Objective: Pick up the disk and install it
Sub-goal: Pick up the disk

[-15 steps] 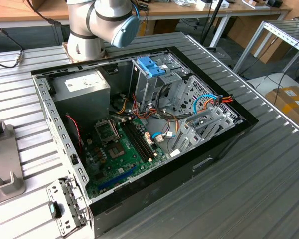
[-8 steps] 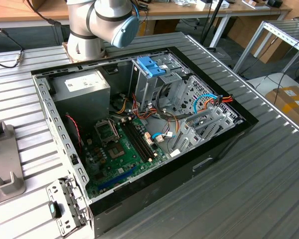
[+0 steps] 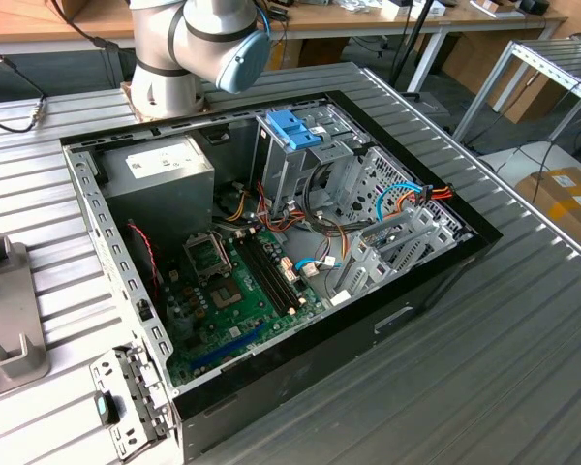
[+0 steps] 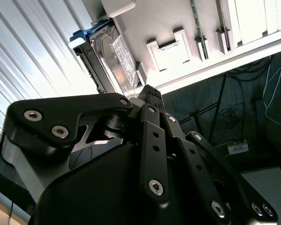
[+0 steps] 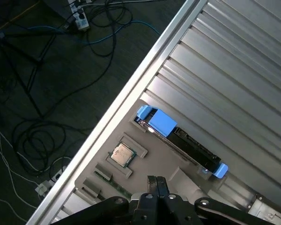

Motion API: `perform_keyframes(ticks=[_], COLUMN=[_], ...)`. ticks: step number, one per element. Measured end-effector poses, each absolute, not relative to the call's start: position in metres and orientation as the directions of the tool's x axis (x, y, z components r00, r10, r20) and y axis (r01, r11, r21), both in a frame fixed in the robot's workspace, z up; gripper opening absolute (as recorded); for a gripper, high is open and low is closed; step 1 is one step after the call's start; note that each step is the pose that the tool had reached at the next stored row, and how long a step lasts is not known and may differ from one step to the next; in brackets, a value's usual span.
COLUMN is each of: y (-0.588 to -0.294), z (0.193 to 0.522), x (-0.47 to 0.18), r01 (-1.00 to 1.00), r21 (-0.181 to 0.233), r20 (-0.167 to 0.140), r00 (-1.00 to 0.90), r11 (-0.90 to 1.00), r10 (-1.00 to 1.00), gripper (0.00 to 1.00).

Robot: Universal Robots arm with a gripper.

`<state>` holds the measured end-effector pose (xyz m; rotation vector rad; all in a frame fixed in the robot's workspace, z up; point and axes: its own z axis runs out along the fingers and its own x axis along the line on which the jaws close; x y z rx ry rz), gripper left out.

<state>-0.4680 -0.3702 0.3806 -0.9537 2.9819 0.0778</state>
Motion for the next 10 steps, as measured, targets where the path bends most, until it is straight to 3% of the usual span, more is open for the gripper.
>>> perform_keyframes(ticks=[10], y=[-0.3702], z=[0.3807], x=[-0.468], r01=[-0.629], r21=[0.044], r20=[-0.025], r00=[-0.778], r11=[0.776], r10=[-0.628], gripper=[0.1])
